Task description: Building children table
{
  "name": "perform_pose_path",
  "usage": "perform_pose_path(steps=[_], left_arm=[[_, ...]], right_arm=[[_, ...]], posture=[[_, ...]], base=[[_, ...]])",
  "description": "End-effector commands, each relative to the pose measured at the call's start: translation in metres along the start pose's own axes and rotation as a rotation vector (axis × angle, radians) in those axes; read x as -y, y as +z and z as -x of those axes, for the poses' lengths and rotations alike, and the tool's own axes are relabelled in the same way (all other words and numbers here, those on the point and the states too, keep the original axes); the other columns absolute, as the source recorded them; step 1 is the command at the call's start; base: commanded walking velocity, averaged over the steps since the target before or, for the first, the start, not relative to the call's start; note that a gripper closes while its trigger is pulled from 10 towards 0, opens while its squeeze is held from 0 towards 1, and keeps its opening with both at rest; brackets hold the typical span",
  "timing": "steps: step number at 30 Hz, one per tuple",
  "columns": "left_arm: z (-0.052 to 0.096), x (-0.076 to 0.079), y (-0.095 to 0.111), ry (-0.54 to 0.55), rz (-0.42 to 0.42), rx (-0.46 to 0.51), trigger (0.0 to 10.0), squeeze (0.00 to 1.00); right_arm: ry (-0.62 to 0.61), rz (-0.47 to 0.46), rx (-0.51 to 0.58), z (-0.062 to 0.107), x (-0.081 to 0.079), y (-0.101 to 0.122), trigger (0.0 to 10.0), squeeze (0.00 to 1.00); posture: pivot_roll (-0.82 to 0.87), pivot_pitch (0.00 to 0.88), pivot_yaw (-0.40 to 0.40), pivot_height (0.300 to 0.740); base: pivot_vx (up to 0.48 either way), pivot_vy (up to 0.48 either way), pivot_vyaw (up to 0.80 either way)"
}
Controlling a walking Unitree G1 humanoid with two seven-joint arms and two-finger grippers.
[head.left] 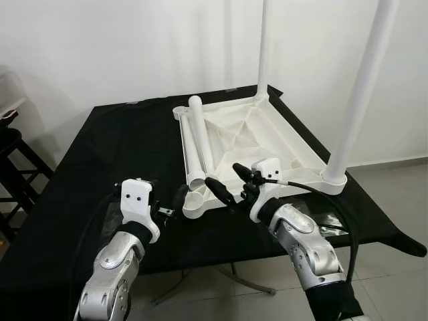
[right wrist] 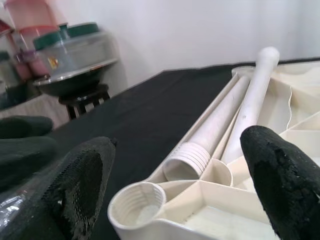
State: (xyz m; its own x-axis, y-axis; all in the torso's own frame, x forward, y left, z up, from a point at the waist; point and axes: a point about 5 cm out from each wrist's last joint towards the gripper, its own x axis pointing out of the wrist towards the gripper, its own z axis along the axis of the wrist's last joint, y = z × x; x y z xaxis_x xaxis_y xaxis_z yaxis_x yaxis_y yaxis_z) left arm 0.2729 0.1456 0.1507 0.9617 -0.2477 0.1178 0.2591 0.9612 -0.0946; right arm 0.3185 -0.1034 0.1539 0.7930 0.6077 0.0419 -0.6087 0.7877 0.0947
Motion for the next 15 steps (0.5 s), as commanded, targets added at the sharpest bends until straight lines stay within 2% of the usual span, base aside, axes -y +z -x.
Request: perform_pose_path(steps=[1,12,15], left_arm=[[0.0038,-0.0055,-0.0027,0.018,0.008,-0.009,10.0,0.00],[0.0053,-0.0052,-0.0025,-0.001,0.013,-0.010,10.0,0.00],[0.0051,-0.0036,-0.0007,-0.024,-0.007,-0.005,10.0,0.00]], right_arm=[[0.022,0.013,0.012,-0.0028,-0.0051,0.0021,10.0,0.00],[0.020,-0.009,0.022,-0.0025,-0.0055,0.0033,10.0,0.00],[0.021,-0.019,0.027,-0.0020,-0.0057,0.0032,10.0,0.00]], posture=[[-0.11,0.022,0.071,0.740],[-0.11,0.025,0.076,0.740],[-0.11,0.026,0.075,0.740]], base=[[0.360,0.000,0.80],[0.359,0.000,0.00],[0.000,0.000,0.00]])
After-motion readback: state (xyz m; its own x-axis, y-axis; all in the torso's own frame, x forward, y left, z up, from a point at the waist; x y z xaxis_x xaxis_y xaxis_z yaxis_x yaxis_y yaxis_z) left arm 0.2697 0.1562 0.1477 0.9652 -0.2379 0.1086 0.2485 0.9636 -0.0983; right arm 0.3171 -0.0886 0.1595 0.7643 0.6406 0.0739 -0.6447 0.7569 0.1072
